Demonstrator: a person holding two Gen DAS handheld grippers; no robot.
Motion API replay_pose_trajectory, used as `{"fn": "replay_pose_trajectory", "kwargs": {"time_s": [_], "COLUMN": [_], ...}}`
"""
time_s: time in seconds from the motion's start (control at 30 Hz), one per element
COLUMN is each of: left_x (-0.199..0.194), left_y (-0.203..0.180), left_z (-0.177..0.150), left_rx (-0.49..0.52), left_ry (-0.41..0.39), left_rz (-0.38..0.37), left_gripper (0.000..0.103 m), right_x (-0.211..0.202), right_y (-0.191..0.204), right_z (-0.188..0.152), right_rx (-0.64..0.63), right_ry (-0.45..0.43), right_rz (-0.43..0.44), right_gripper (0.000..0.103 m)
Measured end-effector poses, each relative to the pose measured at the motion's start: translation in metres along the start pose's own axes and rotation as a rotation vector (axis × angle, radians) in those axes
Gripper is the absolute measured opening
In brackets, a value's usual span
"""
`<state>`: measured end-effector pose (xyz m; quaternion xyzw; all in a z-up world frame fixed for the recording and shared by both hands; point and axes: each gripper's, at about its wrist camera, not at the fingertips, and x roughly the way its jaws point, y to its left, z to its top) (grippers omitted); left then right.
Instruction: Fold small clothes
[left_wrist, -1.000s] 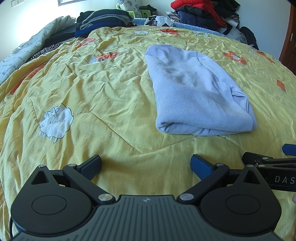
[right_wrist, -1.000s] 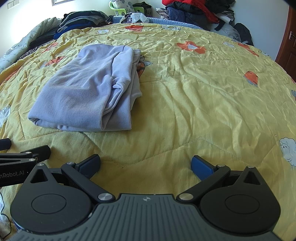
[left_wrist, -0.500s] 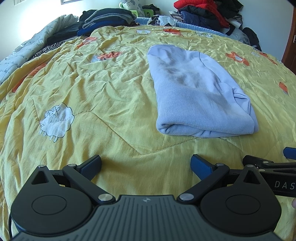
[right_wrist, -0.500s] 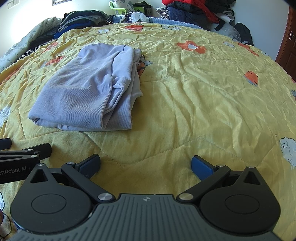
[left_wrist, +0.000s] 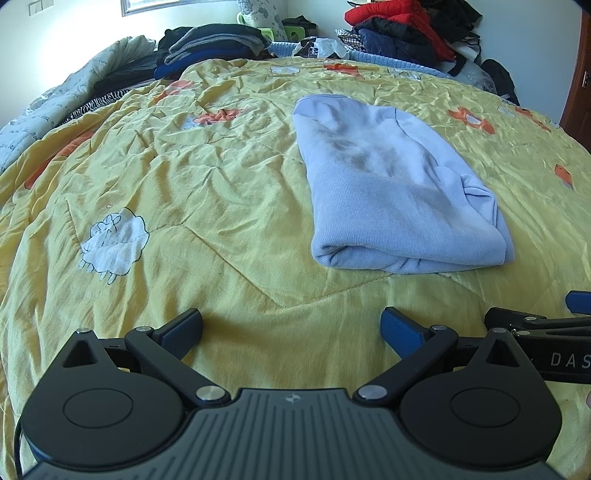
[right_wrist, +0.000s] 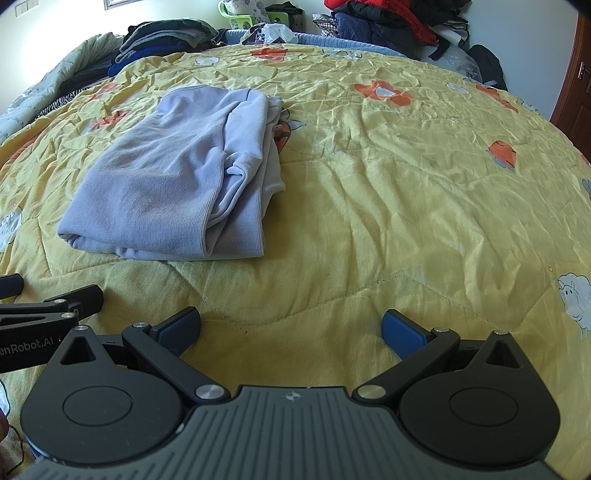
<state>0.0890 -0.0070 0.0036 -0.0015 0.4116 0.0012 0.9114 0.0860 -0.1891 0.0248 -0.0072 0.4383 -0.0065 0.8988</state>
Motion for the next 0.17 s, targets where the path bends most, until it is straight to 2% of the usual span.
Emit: {"fn": "replay_pose_trajectory", "kwargs": {"time_s": [0.17], "left_x": [0.0022], "left_y": [0.0006], "left_z": [0.0051], "left_rx": [0.003], "left_ry": [0.031], "left_rz": [-0.001], "left_gripper": [0.103], "right_x": [-0.0002], "right_y": [0.0], "right_z": [-0.0003], "right_rx": [0.001], "right_ry": [0.0], "right_rz": [0.0], "right_gripper": [0.103]}}
